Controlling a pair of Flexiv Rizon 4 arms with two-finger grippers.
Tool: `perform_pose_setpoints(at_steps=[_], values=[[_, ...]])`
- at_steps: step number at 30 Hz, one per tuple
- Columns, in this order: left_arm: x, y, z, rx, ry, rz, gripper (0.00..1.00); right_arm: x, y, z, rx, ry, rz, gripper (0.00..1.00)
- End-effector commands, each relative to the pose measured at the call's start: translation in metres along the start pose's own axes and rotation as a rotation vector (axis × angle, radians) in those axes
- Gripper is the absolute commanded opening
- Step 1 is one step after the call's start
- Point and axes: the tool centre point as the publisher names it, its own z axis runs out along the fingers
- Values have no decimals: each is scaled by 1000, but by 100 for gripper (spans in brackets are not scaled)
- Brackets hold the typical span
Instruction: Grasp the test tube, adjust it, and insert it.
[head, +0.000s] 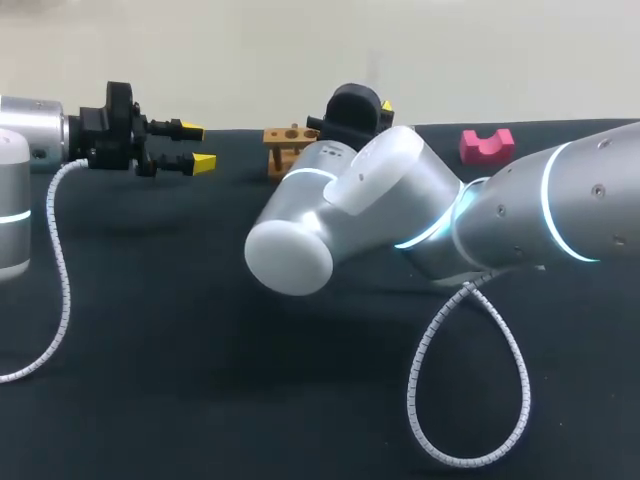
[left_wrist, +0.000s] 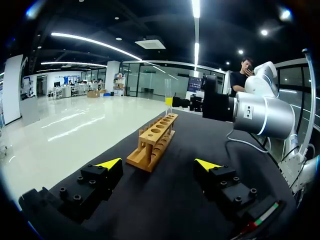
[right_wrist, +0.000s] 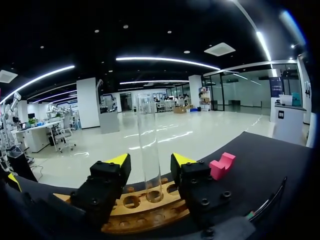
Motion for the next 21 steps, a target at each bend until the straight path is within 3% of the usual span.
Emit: perform_pose_setpoints(at_steps=[1, 4, 21], values=[[1, -1, -1, -2, -4, 3, 100, -3, -2, -4, 2, -1, 2, 69], [1, -1, -1, -2, -4, 3, 100, -6, -3, -9, -1, 1, 12, 99], [1, -1, -1, -2, -4, 3, 100, -21, -9, -68, -224, 81, 46, 100]])
